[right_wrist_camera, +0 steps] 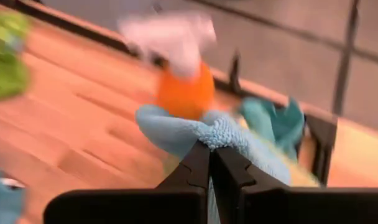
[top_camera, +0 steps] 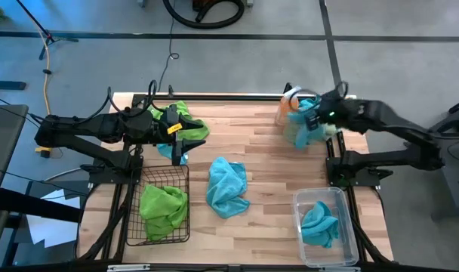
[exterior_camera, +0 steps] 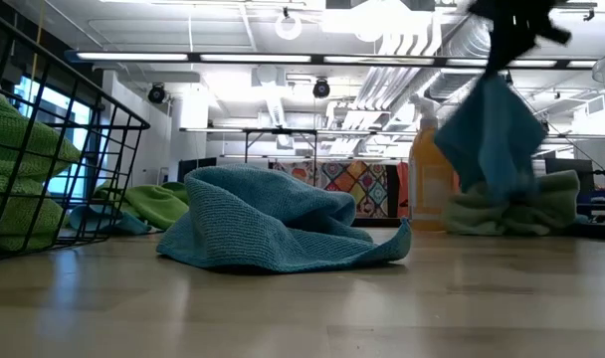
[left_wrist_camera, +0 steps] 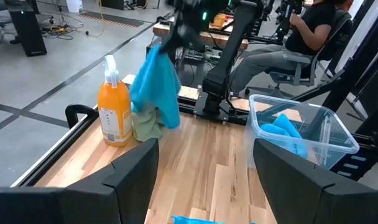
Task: Sort microfiber towel by color & place in baskets
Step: Put the blue microfiber cloth into the transparent bin
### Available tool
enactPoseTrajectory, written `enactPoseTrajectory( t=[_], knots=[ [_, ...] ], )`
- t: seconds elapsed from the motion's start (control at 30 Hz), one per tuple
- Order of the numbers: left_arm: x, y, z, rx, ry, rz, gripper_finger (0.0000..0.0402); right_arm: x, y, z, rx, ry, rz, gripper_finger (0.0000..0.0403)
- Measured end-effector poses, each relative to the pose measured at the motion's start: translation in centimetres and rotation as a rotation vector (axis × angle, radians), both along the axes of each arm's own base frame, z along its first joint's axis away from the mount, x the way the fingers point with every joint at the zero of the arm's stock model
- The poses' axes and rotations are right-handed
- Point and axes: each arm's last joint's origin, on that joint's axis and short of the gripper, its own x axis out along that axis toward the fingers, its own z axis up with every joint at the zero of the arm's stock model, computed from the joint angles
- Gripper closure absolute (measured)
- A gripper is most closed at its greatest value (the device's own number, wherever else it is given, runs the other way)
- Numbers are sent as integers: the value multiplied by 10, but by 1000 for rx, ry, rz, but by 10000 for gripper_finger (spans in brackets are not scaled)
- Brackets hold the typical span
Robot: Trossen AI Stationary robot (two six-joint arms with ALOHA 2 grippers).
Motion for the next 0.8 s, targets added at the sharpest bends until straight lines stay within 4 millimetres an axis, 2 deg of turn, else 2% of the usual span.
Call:
enactPoseTrajectory(
  t=[0.2, 0.37, 0.5, 0.8],
  knots=[
    [0, 0, 0, 0, 0, 1, 151, -7, 4, 58, -139, -114, 185, 402],
    [0, 0, 0, 0, 0, 1, 151, -5, 10, 91, -231, -279, 442, 403],
    [0, 0, 0, 2, 0, 9, 151, 4, 12, 103, -267, -435, 624, 403],
    [0, 1, 0, 12, -2, 48, 151, 36, 11, 110, -323, -668, 956, 403]
  ],
)
